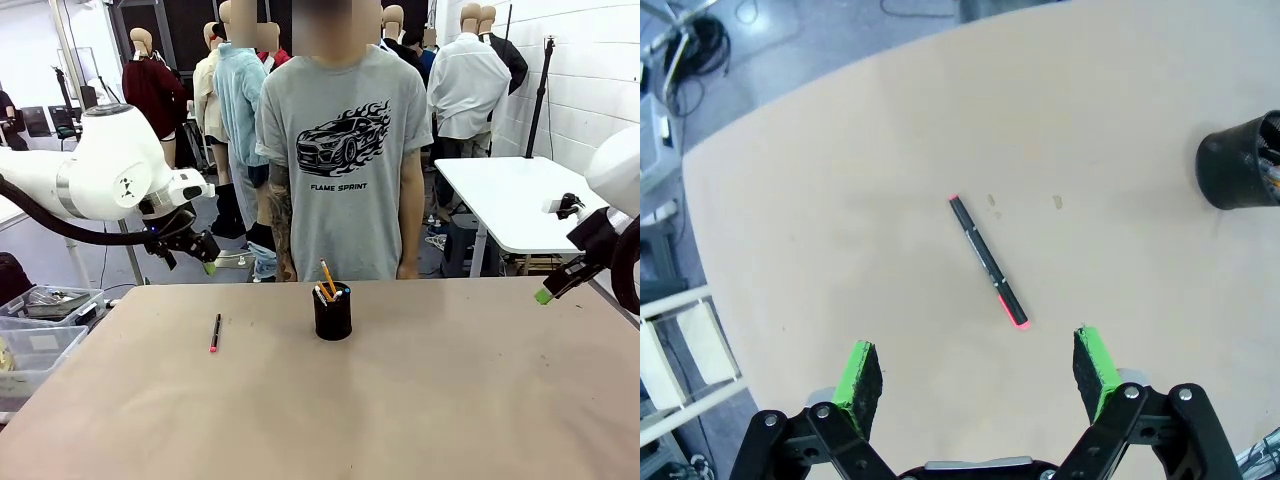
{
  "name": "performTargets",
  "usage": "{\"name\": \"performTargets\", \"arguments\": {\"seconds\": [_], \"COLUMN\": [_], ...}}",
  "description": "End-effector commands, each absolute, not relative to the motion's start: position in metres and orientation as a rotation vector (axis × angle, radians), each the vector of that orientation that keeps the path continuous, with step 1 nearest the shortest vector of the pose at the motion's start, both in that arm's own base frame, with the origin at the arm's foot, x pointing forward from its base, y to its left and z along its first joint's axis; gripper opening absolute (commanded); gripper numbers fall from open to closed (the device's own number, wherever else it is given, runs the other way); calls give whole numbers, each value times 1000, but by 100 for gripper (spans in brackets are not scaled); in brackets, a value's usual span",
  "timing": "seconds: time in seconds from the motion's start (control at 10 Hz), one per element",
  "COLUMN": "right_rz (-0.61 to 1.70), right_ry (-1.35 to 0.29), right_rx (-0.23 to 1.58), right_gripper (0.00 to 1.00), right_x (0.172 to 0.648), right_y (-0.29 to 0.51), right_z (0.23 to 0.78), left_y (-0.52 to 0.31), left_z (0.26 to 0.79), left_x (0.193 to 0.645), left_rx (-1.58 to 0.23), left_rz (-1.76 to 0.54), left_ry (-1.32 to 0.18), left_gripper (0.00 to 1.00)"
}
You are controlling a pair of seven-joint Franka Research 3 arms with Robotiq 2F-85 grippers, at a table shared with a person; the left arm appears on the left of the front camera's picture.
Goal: Place the pens into the pen holder.
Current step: Pick up a writing instrument from the table and place it into the Pen holder.
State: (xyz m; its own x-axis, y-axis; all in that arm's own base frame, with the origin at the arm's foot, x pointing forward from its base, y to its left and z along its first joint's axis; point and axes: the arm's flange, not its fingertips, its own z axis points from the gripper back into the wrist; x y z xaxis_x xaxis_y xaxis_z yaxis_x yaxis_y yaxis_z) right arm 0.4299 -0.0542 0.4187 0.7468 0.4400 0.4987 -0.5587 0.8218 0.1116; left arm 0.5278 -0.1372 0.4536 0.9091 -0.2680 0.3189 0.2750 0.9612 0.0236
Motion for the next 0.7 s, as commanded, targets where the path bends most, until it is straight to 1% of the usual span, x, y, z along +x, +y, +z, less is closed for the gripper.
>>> {"name": "performTargets", "arguments": {"seconds": [0.0, 0.2, 0.4, 0.6], "right_rz": [565, 565, 565, 565], "right_ry": [-490, -490, -490, -490], "right_rx": [280, 280, 280, 280], "right_gripper": [46, 46, 46, 46], "right_x": [428, 428, 428, 428], "right_y": [-55, -55, -55, -55], "right_z": [414, 414, 414, 414], "left_y": [-143, -149, -157, -161], "left_z": [415, 389, 360, 338], "left_x": [538, 556, 569, 577], "left_rx": [-104, -141, -119, -88], "left_rz": [-188, -111, -80, -71], "left_ry": [-210, -144, -59, -23], "left_gripper": [100, 100, 100, 100]}}
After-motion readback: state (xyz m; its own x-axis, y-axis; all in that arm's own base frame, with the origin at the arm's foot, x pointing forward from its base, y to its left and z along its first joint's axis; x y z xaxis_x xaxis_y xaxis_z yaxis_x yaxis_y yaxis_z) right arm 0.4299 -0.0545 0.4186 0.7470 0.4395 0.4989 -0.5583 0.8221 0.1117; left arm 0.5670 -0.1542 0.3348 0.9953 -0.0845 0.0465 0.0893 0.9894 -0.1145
